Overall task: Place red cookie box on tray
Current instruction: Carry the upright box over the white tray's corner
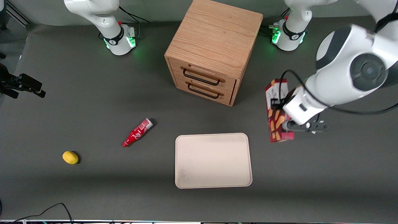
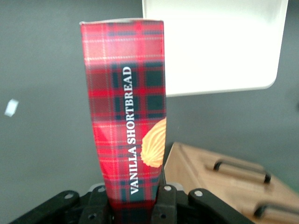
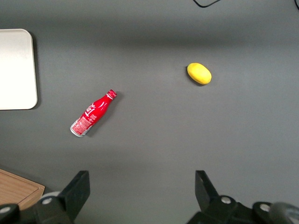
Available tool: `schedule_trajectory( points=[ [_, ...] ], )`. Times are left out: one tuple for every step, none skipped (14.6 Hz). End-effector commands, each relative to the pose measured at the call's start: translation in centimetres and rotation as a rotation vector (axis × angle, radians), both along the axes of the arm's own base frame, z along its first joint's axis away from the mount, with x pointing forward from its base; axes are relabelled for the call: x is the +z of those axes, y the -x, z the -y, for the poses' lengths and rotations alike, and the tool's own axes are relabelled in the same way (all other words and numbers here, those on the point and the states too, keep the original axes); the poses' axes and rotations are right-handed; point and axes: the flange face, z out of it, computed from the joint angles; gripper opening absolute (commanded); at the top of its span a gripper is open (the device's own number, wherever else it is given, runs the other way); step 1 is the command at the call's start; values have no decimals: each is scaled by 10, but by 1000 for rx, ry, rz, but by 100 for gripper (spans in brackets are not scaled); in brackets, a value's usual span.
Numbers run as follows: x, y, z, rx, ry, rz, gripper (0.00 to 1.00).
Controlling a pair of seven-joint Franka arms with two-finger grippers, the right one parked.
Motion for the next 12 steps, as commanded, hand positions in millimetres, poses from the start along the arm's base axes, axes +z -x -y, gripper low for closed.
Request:
schedule_trajectory(
  points=[
    [-59, -17, 26, 33, -3, 34, 0],
    [-79, -23, 31, 24, -10, 40, 0],
    [-99, -26, 39, 7, -21, 49, 0],
    [-117, -31, 43, 5, -27, 62, 0],
    [-136, -33, 50, 1, -35, 76, 0],
    [-153, -32, 58, -4, -49, 90, 0],
    [-168, -31, 63, -6, -65, 111, 0],
    [-184, -28, 72, -15, -74, 132, 0],
    [-198, -28, 78, -22, -87, 151, 0],
    [-214, -27, 81, -28, -117, 160, 0],
    [-226, -27, 81, -35, -142, 165, 0],
    [-232, -27, 81, -38, -145, 161, 0]
  ],
)
